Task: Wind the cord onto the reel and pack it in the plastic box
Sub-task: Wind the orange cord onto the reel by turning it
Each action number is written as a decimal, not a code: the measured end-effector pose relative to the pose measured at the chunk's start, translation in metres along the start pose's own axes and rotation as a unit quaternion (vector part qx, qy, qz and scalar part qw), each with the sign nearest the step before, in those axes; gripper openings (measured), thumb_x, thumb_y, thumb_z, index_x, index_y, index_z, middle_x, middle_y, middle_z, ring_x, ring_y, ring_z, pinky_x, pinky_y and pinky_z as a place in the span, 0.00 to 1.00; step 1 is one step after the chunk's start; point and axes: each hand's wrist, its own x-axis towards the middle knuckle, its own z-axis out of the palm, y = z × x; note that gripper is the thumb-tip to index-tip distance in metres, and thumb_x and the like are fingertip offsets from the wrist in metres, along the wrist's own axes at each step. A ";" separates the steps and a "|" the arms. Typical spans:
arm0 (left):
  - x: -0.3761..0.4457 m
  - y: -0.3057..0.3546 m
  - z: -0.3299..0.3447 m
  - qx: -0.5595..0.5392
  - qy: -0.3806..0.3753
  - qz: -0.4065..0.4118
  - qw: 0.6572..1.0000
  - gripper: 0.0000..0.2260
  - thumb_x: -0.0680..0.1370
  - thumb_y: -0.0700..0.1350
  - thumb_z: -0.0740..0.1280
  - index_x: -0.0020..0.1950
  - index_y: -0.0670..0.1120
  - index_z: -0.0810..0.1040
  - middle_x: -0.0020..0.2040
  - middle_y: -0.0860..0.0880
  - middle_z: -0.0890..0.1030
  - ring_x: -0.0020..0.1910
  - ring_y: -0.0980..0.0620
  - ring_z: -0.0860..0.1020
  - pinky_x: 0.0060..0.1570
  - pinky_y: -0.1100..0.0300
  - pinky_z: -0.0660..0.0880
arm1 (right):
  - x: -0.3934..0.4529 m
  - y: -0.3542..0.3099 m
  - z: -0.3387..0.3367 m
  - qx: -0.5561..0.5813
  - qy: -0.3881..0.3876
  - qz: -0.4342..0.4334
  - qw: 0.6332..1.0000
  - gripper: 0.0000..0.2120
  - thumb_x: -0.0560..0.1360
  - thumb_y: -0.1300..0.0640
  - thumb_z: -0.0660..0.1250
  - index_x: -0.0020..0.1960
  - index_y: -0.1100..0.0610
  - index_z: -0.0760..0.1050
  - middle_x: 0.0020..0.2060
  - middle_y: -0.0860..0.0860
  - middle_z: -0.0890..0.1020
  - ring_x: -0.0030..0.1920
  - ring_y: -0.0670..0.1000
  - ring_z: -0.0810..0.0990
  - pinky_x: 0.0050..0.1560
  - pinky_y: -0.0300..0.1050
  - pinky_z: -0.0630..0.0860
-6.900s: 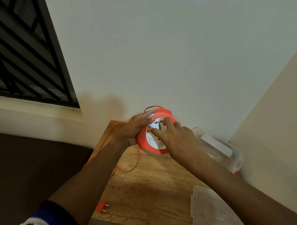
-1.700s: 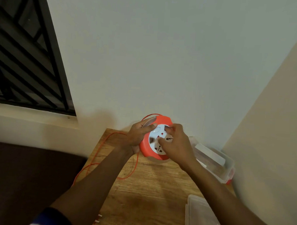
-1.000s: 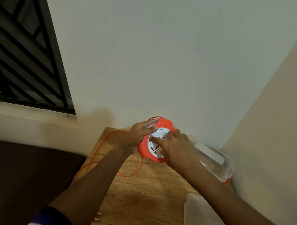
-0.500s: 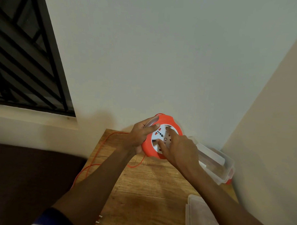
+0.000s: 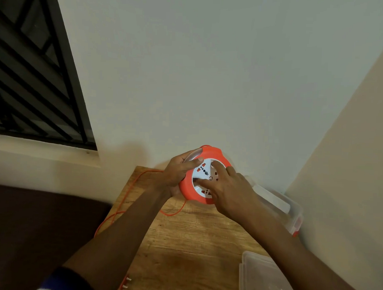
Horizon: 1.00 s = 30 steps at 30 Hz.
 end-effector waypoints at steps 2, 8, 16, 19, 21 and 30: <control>-0.001 0.000 0.000 0.012 -0.005 -0.003 1.000 0.22 0.82 0.44 0.69 0.76 0.47 0.73 0.65 0.39 0.83 0.58 0.38 0.84 0.50 0.45 0.84 | 0.000 0.001 -0.002 -0.013 -0.014 -0.007 1.000 0.31 0.71 0.55 0.72 0.70 0.39 0.65 0.68 0.59 0.69 0.61 0.61 0.70 0.53 0.56 0.76; -0.003 -0.002 0.000 0.029 -0.009 -0.008 0.999 0.29 0.74 0.49 0.74 0.75 0.48 0.74 0.62 0.42 0.85 0.53 0.42 0.87 0.45 0.48 0.84 | 0.001 0.004 -0.007 -0.055 -0.010 -0.039 0.998 0.32 0.68 0.52 0.77 0.68 0.42 0.69 0.59 0.61 0.77 0.57 0.64 0.76 0.51 0.57 0.76; -0.001 -0.001 0.001 0.035 -0.001 -0.013 0.999 0.16 0.80 0.46 0.72 0.68 0.55 0.78 0.62 0.44 0.85 0.57 0.39 0.86 0.51 0.44 0.85 | 0.000 -0.002 0.009 -0.028 0.017 0.042 0.999 0.33 0.74 0.40 0.66 0.73 0.42 0.55 0.52 0.54 0.83 0.41 0.56 0.84 0.36 0.49 0.79; -0.001 -0.002 0.005 -0.008 -0.007 0.003 1.000 0.12 0.81 0.44 0.70 0.63 0.54 0.81 0.59 0.47 0.87 0.55 0.44 0.87 0.46 0.52 0.84 | 0.004 -0.002 0.005 0.065 0.057 0.160 0.983 0.30 0.74 0.33 0.58 0.71 0.46 0.63 0.45 0.52 0.85 0.38 0.55 0.83 0.33 0.44 0.73; 0.000 -0.004 0.008 -0.019 -0.014 0.011 1.000 0.12 0.81 0.44 0.70 0.63 0.54 0.81 0.60 0.46 0.86 0.56 0.45 0.86 0.48 0.52 0.84 | 0.007 -0.006 0.001 0.079 0.055 0.208 0.973 0.30 0.74 0.32 0.56 0.69 0.50 0.66 0.42 0.51 0.84 0.37 0.55 0.82 0.33 0.43 0.69; -0.001 -0.002 -0.006 -0.023 -0.028 0.000 0.999 0.11 0.82 0.42 0.68 0.63 0.54 0.81 0.57 0.46 0.88 0.53 0.45 0.87 0.44 0.53 0.84 | 0.000 -0.002 -0.012 0.004 -0.016 0.039 0.999 0.26 0.70 0.54 0.72 0.67 0.48 0.69 0.58 0.56 0.77 0.46 0.57 0.81 0.37 0.49 0.79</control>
